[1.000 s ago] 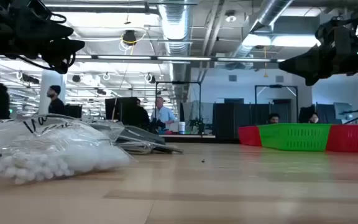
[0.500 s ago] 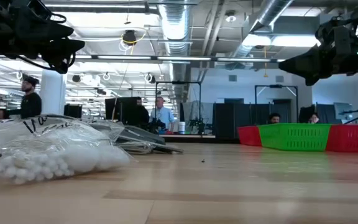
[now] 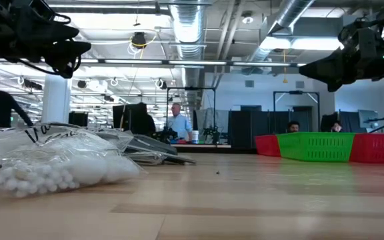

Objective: Pick & Place Travel size toiletries
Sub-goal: Put the black hair comb into the top red bin

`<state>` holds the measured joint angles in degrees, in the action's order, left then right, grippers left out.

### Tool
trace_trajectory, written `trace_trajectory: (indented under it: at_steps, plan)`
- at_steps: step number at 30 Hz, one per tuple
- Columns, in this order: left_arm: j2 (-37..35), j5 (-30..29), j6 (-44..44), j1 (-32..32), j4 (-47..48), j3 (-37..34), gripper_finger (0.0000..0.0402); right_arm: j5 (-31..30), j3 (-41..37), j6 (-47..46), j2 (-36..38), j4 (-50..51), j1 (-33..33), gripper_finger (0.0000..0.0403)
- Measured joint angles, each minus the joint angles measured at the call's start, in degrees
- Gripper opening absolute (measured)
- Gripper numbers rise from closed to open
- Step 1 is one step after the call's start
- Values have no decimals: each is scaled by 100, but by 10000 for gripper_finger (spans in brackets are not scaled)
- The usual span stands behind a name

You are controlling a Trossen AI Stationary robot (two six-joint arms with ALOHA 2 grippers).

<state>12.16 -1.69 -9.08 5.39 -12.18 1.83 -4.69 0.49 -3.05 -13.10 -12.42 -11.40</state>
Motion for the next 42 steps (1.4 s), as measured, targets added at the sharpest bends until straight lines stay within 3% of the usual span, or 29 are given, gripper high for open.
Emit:
trace_trajectory:
  at_steps: [14, 27, 32, 42]
  plan:
    - [0, 0, 126, 0, -733, 2, 159, 0, 2, 0, 0, 0, 2, 0]
    - [192, -39, -22, 0, -752, 0, 159, 2, 2, 0, 0, 0, 11, 0]
    - [809, 10, -653, 0, -770, 0, 159, 2, 0, 0, 0, 15, 11, 0]
    - [2632, 878, -1407, 0, -945, 0, 159, 2, 0, 0, 0, 17, 11, 0]
